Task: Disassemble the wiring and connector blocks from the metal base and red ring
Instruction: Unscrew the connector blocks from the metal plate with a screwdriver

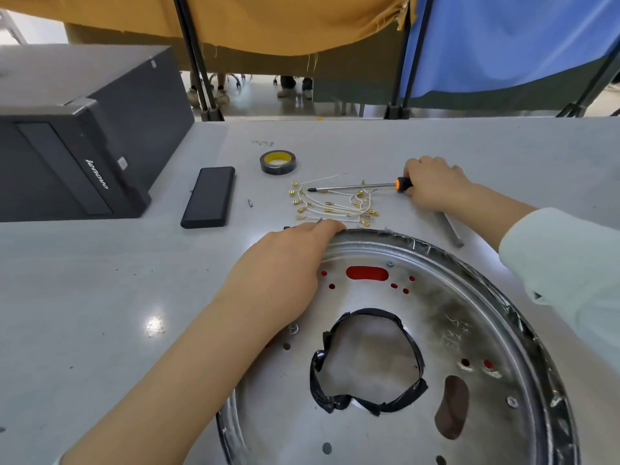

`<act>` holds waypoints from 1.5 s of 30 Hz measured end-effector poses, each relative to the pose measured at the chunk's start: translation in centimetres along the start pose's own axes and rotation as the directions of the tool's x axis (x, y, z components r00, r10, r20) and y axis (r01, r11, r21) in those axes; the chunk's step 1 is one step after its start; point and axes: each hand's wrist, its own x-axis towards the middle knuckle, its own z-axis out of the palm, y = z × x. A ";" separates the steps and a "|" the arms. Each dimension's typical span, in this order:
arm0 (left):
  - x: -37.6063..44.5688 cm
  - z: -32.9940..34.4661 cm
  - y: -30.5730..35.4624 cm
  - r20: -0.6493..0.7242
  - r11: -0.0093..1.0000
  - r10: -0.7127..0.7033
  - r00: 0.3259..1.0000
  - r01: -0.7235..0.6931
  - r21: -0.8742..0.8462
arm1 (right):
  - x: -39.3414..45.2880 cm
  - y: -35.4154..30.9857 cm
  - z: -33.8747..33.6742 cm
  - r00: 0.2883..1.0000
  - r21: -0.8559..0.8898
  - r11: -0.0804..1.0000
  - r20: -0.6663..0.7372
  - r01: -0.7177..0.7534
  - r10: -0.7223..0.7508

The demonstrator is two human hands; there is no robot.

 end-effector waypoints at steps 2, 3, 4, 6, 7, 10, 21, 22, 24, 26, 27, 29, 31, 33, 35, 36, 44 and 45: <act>0.0 0.1 0.0 0.007 1.000 -0.004 1.000 0.005 -0.009 | -0.9 0.4 -0.4 1.000 0.022 1.000 -0.019 -0.020 0.021; 0.0 0.2 -0.1 0.007 1.000 -0.004 1.000 0.004 -0.013 | -1.5 0.6 -0.6 0.999 0.039 0.999 -0.039 -0.022 0.024; 0.0 0.3 -0.1 0.008 1.000 -0.005 1.000 0.005 -0.015 | -2.2 0.9 -1.0 0.998 0.062 0.998 -0.058 -0.022 0.025; 0.1 0.2 -0.1 0.027 0.999 -0.027 0.999 0.027 -0.021 | -3.8 1.3 -2.0 0.995 0.107 0.994 -0.094 -0.017 0.027; 0.1 0.0 0.0 0.045 0.999 -0.043 0.998 0.044 -0.023 | -4.6 1.5 -2.5 0.994 0.125 0.992 -0.110 -0.010 0.024; -0.4 -0.5 0.7 0.049 0.982 -0.095 0.994 0.101 -0.162 | -7.6 2.1 -4.5 0.988 0.177 0.984 -0.153 0.028 -0.001; -4.8 -5.9 2.3 -0.123 0.994 -0.025 0.992 0.038 0.106 | -20.6 -0.7 -10.1 0.892 0.165 0.945 -0.407 0.282 -0.196; -5.4 -6.0 2.8 -0.080 0.990 -0.001 0.997 0.013 0.143 | -21.4 -1.0 -10.3 0.878 0.166 0.937 -0.430 0.308 -0.212; -6.3 -6.2 3.5 -0.068 0.992 0.028 0.997 -0.019 0.125 | -22.8 -1.3 -10.7 0.844 0.173 0.925 -0.489 0.340 -0.219; -7.1 -6.3 3.6 -0.129 0.998 0.031 0.991 -0.022 0.067 | -23.5 -1.4 -11.1 0.804 0.236 0.904 -0.571 0.357 -0.168; -7.4 -6.2 3.6 -0.153 1.000 0.010 0.988 -0.010 0.002 | -23.7 -1.4 -11.3 0.792 0.310 0.880 -0.600 0.360 -0.113; -7.9 -5.9 3.4 -0.181 0.990 -0.041 0.983 0.016 -0.140 | -23.9 -1.6 -11.9 0.818 0.567 0.744 -0.573 0.353 0.049; -8.3 -5.7 3.3 -0.208 0.974 -0.080 0.975 0.032 -0.224 | -24.0 -2.0 -12.6 0.896 0.852 0.425 -0.408 0.305 0.174; -8.7 -5.8 3.1 -0.208 0.964 -0.093 0.974 0.036 -0.263 | -24.2 -2.9 -12.8 0.960 0.971 0.018 -0.239 0.239 0.145; -9.1 -6.0 2.7 -0.198 0.961 -0.088 0.976 0.031 -0.273 | -24.3 -4.0 -12.6 0.984 0.947 -0.265 -0.171 0.180 0.054; -9.2 -6.0 2.4 -0.192 0.959 -0.084 0.978 0.027 -0.281 | -24.2 -4.6 -12.4 0.985 0.929 -0.328 -0.165 0.169 0.040; -7.1 -6.4 2.0 -0.063 0.894 -0.046 0.997 0.013 -0.449 | -22.3 -7.0 -13.1 0.936 0.851 -0.390 -0.321 0.351 0.143; -6.4 -6.5 2.1 -0.048 0.885 -0.032 0.998 0.006 -0.465 | -21.9 -6.8 -13.6 0.924 0.844 -0.376 -0.352 0.382 0.149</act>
